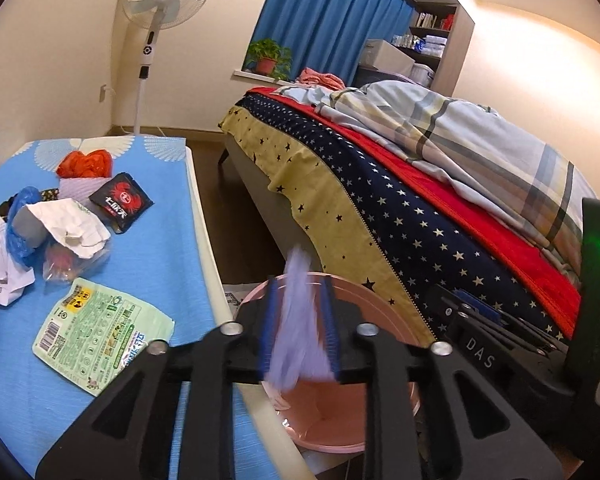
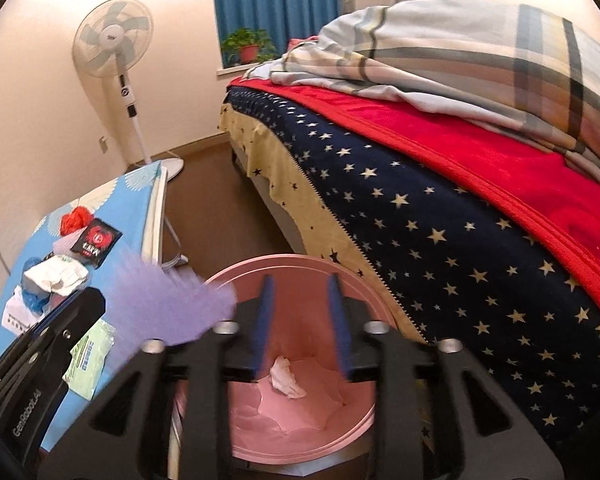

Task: Collect trash
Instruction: 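Open the right tool over the pink bucket while the left tool releases the foam net, then move both open tools back over the trash pile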

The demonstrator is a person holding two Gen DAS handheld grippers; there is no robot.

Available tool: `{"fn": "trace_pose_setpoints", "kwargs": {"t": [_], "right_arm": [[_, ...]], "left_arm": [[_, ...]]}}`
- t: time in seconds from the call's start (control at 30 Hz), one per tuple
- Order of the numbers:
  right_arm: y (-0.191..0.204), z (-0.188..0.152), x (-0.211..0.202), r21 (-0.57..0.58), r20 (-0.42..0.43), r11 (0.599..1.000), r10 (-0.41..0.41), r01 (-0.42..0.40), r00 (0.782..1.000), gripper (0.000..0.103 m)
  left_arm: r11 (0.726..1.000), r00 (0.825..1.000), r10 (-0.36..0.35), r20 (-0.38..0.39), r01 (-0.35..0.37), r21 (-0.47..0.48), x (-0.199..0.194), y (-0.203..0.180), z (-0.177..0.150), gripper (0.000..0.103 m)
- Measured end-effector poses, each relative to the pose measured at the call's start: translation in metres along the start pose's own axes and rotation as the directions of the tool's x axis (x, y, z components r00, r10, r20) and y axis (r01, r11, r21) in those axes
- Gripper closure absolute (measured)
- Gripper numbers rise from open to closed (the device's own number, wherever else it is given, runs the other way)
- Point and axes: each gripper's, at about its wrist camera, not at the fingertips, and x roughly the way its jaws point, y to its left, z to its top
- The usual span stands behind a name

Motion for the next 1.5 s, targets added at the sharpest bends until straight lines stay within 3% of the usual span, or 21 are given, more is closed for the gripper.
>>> {"fn": "trace_pose_setpoints", "kwargs": {"t": [0.5, 0.8, 1.03, 1.23, 1.4, 1.5], "right_arm": [[0.021, 0.003, -0.02, -0.043, 0.062, 0.997, 0.065, -0.063, 0.996, 0.066], [0.05, 0.0, -0.029, -0.077, 0.077, 0.985, 0.159, -0.153, 0.984, 0.066], [0.092, -0.005, -0.031, -0.143, 0.08, 0.954, 0.277, -0.264, 0.957, 0.069], [0.131, -0.012, -0.028, -0.208, 0.061, 0.913, 0.37, -0.351, 0.927, 0.074], [0.159, -0.017, -0.014, -0.222, 0.014, 0.881, 0.43, -0.417, 0.903, 0.075], [0.172, -0.02, -0.003, -0.22, -0.024, 0.866, 0.456, -0.45, 0.89, 0.075]], "left_arm": [[0.999, 0.999, 0.038, 0.035, -0.037, -0.02, -0.023, 0.016, 0.005, 0.079], [0.988, 0.987, 0.143, 0.078, -0.137, -0.078, -0.053, 0.056, 0.008, 0.079], [0.948, 0.953, 0.286, 0.102, -0.267, -0.171, -0.075, 0.101, 0.008, 0.079], [0.892, 0.905, 0.412, 0.107, -0.377, -0.248, -0.09, 0.138, 0.006, 0.079], [0.849, 0.872, 0.482, 0.09, -0.439, -0.294, -0.095, 0.161, 0.001, 0.079], [0.828, 0.86, 0.504, 0.074, -0.457, -0.324, -0.094, 0.173, -0.002, 0.079]]}}
